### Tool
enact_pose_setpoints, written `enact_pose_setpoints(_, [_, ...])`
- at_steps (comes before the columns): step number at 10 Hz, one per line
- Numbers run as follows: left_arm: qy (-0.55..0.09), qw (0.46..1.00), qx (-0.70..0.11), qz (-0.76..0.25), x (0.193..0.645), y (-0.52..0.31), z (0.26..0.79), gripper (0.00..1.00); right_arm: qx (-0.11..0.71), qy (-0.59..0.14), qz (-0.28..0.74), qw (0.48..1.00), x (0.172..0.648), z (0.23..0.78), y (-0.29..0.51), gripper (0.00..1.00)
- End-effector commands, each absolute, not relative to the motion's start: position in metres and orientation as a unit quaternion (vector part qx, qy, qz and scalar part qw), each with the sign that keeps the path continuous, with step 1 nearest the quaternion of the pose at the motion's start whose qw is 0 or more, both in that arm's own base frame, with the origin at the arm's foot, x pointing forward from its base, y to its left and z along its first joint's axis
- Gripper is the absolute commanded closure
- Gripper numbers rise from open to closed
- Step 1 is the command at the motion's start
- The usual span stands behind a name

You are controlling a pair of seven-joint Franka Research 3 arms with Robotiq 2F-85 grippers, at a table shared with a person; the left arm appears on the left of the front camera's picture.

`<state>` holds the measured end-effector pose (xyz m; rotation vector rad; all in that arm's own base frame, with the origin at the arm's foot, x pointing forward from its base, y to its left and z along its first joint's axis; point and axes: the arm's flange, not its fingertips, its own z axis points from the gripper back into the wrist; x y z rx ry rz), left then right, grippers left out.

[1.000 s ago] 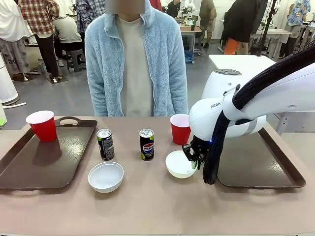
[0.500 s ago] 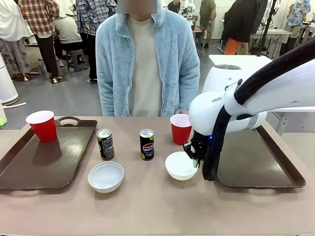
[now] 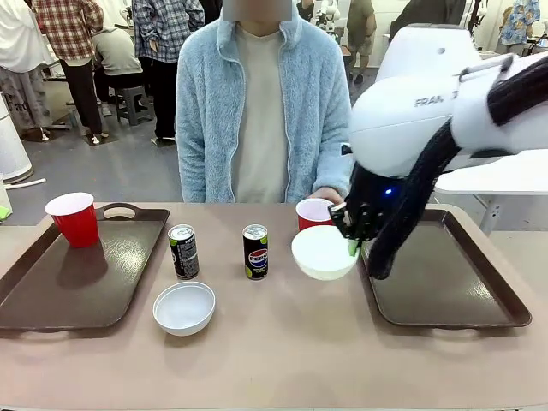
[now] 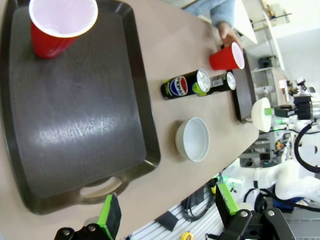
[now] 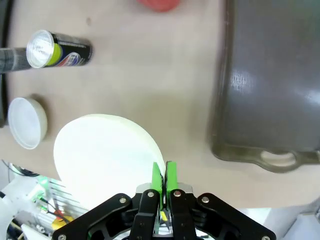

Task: Prepare tableware on both trays.
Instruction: Pick up a Picnic Bowl from the table and place it on a Handle tray.

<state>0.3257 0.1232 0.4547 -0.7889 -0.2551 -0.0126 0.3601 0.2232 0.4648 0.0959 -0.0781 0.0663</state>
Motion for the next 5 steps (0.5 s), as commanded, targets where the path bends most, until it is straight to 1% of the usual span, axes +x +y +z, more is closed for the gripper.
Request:
enact_pose_setpoints(1, [-0.13,0.911,-0.39,-0.013,0.326,0.125,0.455,0.0,-0.006,-0.014,0.021,1.0,0.373,0.466,0.18,1.0])
enact_pose_setpoints(3, [-0.13,0.911,-0.39,-0.013,0.326,0.125,0.455,0.0,-0.009,-0.01,-0.021,1.0,0.389,0.483,0.112,1.0])
enact_pose_setpoints(4, [-0.13,0.911,-0.39,-0.013,0.326,0.125,0.455,0.0,0.007,-0.022,-0.052,0.998,0.397,0.491,0.08,1.0])
enact_pose_setpoints(5, [-0.13,0.911,-0.39,-0.013,0.326,0.125,0.455,0.0,0.004,-0.038,-0.091,0.995,0.406,0.493,0.051,1.0])
